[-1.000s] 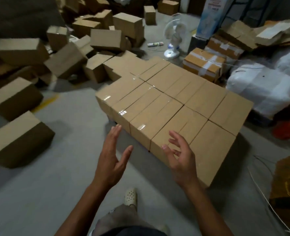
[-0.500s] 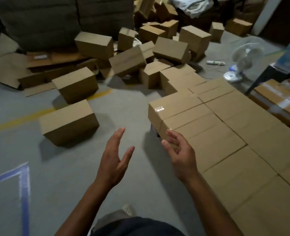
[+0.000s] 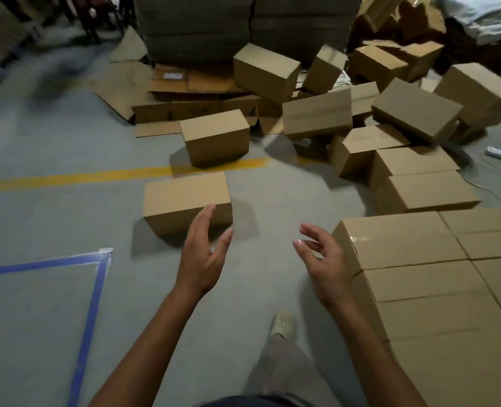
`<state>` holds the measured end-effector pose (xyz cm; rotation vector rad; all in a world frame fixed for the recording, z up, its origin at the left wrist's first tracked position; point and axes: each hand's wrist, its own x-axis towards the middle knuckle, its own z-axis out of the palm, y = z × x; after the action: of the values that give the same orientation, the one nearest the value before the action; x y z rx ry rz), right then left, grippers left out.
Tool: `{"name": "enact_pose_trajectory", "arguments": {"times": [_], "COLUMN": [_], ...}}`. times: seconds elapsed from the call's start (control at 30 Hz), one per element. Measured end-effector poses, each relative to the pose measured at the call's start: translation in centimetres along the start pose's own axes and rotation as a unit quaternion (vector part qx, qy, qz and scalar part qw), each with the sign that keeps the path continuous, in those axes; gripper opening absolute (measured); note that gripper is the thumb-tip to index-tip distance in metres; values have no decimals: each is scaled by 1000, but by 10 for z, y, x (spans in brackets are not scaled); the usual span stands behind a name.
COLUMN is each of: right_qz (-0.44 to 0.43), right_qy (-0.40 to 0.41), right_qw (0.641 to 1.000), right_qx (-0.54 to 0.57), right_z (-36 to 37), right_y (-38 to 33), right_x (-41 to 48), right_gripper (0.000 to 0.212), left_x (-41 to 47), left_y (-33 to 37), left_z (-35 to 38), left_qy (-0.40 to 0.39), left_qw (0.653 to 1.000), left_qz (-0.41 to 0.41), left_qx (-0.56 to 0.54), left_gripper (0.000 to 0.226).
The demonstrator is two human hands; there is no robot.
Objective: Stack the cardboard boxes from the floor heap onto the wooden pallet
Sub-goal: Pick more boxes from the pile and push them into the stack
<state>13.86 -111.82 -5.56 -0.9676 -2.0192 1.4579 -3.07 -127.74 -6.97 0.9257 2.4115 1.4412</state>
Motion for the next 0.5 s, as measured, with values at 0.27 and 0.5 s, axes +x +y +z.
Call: {"name": "enact_pose_trajectory", "arguments": {"times": [0.27,0.5], "right_qz": [-6,34], "right_qy": [-84,-167], "right_qw": [996,985], "right_qx": [-24,-37], "right_z": [42,88], "right_y": [2,-5], "right_x": [207,359], "right_gripper": [41,45], "left_x": [144,254], "left_y": [-48,-89], "left_z": [30,46], "left_qy": [56,181], "left_qw": [993,920], "left_qz": [-100,-306], "left_qx": [9,-162], "left_gripper": [59,44]}}
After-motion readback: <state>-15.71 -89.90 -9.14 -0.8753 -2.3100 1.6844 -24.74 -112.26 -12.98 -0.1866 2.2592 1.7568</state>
